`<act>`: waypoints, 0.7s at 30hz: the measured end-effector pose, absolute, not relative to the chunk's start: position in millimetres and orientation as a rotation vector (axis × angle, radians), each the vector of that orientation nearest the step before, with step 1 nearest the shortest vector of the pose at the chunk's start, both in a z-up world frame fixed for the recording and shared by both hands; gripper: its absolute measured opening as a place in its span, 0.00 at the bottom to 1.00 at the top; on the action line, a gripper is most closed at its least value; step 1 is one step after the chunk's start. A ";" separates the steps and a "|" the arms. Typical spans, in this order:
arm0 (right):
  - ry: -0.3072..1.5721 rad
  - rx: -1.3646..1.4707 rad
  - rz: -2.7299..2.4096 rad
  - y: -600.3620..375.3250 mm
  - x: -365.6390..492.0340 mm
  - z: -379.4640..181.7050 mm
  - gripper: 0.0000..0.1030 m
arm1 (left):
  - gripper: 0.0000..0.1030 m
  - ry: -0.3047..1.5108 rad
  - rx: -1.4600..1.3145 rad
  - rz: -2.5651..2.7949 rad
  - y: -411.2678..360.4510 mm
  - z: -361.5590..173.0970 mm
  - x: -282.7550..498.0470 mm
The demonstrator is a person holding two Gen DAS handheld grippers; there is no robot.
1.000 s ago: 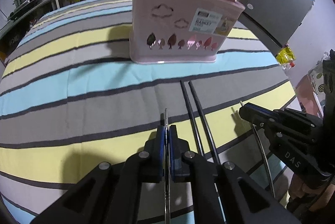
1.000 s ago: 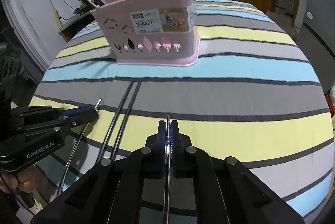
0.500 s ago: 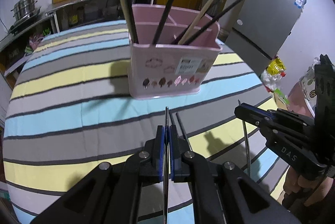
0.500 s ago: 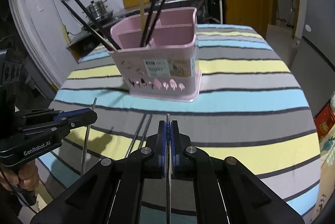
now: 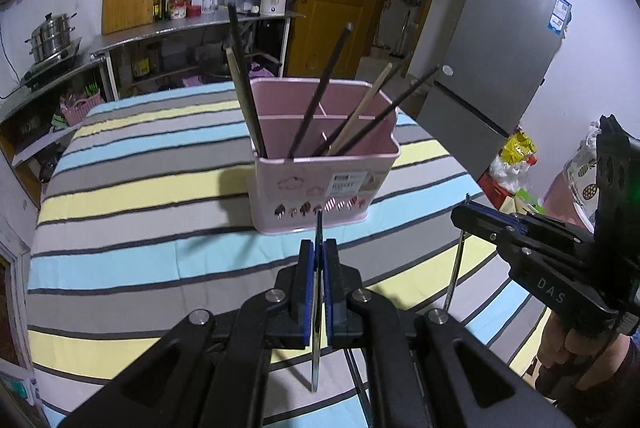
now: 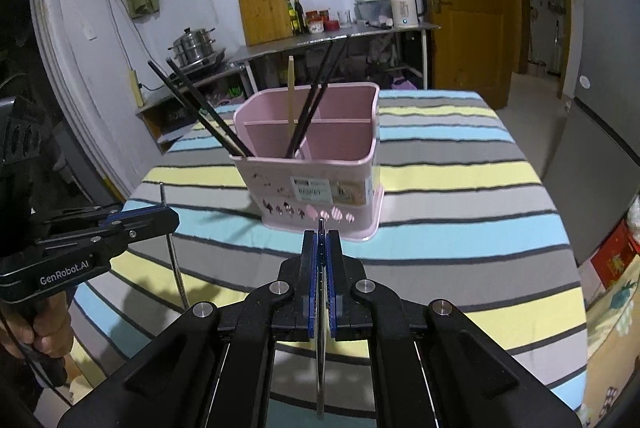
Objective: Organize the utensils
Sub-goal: 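Lift the metal chopsticks with both tools and carry them over the pink basket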
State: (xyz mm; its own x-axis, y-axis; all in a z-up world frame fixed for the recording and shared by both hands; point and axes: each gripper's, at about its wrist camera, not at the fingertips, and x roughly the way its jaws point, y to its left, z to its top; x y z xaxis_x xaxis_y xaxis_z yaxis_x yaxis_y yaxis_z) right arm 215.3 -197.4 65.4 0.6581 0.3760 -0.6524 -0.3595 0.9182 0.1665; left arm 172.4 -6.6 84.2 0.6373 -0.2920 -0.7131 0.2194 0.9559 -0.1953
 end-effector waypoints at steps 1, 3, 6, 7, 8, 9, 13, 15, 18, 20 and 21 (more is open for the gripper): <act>0.739 0.024 0.417 -197.6 214.8 67.1 0.04 | 0.05 0.826 -0.095 -0.292 -6.1 86.9 171.4; 0.726 0.024 0.419 -197.2 213.9 72.2 0.04 | 0.05 0.817 -0.098 -0.293 -5.0 91.0 170.7; 0.714 0.021 0.422 -198.2 211.3 77.2 0.04 | 0.05 0.807 -0.099 -0.293 -4.1 96.1 168.6; 0.709 0.020 0.423 -198.1 210.1 78.3 0.04 | 0.05 0.804 -0.098 -0.293 -4.0 97.7 167.6; 0.704 0.020 0.424 -197.9 209.3 80.2 0.04 | 0.05 0.801 -0.097 -0.293 -4.1 98.7 167.0; 0.701 0.020 0.425 -198.2 208.6 81.4 0.04 | 0.05 0.798 -0.097 -0.293 -4.0 100.1 166.4; 0.688 0.019 0.426 -199.3 204.7 85.8 0.04 | 0.05 0.789 -0.096 -0.294 -3.2 105.4 164.6; 0.682 0.020 0.428 -199.6 203.1 88.6 0.04 | 0.05 0.784 -0.095 -0.294 -3.2 108.0 163.4; 0.674 0.019 0.432 -198.9 201.4 92.1 0.04 | 0.05 0.778 -0.094 -0.297 -2.9 112.0 162.0; 0.667 0.017 0.436 -198.1 200.1 94.8 0.04 | 0.05 0.776 -0.092 -0.298 -2.4 114.3 161.3; 0.665 0.016 0.438 -198.2 199.7 95.4 0.04 | 0.05 0.775 -0.092 -0.299 -2.3 115.3 160.9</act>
State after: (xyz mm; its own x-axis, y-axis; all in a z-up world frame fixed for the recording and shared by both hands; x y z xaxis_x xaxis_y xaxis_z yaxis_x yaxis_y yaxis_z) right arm 199.7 -198.2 95.4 0.6996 0.3980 -0.5934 -0.3880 0.9090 0.1523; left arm 160.9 -2.3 115.3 0.6749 -0.2988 -0.6747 0.2315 0.9539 -0.1909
